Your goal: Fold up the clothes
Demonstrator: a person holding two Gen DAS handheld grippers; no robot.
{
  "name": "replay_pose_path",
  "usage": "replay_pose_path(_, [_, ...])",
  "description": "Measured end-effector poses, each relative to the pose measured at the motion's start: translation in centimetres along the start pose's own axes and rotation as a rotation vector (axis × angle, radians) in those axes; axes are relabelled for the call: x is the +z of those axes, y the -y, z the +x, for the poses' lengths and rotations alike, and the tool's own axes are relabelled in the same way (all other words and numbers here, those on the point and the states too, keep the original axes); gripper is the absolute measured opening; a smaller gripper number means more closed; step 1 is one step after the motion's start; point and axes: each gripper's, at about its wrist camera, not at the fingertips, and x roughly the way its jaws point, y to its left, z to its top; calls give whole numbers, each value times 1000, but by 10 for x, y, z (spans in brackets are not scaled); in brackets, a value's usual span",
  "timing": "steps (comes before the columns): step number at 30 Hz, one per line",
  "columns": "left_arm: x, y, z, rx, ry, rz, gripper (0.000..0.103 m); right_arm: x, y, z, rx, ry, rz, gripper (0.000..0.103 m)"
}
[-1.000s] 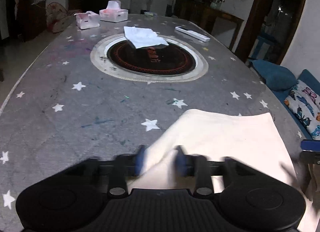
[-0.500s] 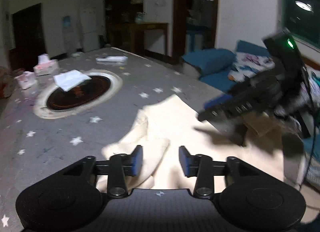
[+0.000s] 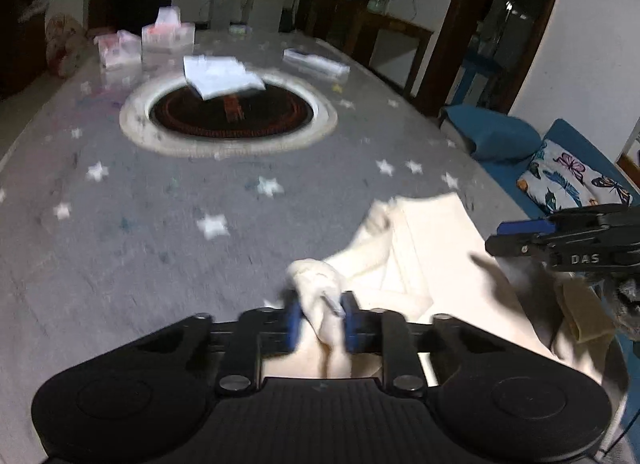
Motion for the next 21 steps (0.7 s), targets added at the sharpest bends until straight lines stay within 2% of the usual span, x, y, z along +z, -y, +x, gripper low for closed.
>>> replay_pose_path(4, [19, -30, -3, 106, 78, -44, 12, 10, 9, 16, 2, -22, 37, 35])
replay_pose_path(7, [27, -50, 7, 152, 66, -68, 11, 16, 12, 27, 20, -40, 56, 35])
replay_pose_path(10, [29, -63, 20, 176, 45, -77, 11, 22, 9, 41, 21, -61, 37, 23])
replay_pose_path(12, [28, -72, 25, 185, 38, -96, 12, 27, 5, 48, 19, -64, 16, 10])
replay_pose_path(14, [28, -81, 28, 202, 37, -129, 15, 36, 1, 56, 6, -60, -1, 7])
replay_pose_path(17, [29, -96, 31, 261, 38, -181, 20, 50, -3, 70, -39, -57, -18, 6])
replay_pose_path(18, [30, -100, 30, 265, 41, -194, 23, 53, -4, 73, -44, -56, -23, 6])
replay_pose_path(21, [33, -100, 21, 243, 60, -182, 23, 61, -8, 77, -46, -51, -42, 10])
